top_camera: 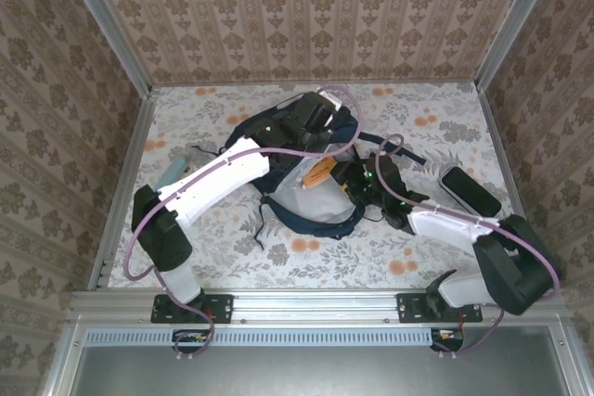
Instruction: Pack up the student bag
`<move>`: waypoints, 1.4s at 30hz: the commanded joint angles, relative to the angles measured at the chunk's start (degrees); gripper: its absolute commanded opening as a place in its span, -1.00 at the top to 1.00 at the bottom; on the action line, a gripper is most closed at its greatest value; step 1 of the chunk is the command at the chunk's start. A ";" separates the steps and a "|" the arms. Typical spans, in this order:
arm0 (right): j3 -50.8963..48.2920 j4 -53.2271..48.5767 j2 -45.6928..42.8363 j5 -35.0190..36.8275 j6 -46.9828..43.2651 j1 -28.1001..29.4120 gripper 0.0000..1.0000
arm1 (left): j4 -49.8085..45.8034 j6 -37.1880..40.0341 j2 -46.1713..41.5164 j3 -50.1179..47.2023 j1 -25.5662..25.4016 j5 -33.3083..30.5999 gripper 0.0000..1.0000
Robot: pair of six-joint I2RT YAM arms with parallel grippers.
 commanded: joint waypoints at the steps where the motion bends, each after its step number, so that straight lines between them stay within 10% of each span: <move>1: -1.97 -7.37 -6.74 2.64 -3.09 -1.32 -0.15 | 5.32 -4.50 -2.78 0.46 2.03 3.10 1.00; 8: -1.72 -23.32 -18.61 6.03 -9.82 -7.29 -0.16 | 4.53 -9.05 4.14 5.87 5.14 12.85 0.99; 15: 2.01 -36.77 -26.50 7.17 -16.57 -10.59 -0.21 | 0.58 -15.46 5.05 6.37 9.19 21.27 -0.11; 20: 4.43 -40.95 -27.25 3.02 -19.86 -10.58 -0.30 | 3.76 -18.18 -4.67 -8.79 14.52 26.97 -0.48; 30: 5.76 -34.29 -20.74 -3.57 -18.13 -6.07 -0.33 | 4.13 -8.92 -20.70 -39.17 20.77 30.60 -0.62; 42: 10.37 -31.37 -11.47 -3.90 -16.98 -1.77 -0.52 | 4.62 -2.21 -9.76 -38.83 22.58 35.56 -0.45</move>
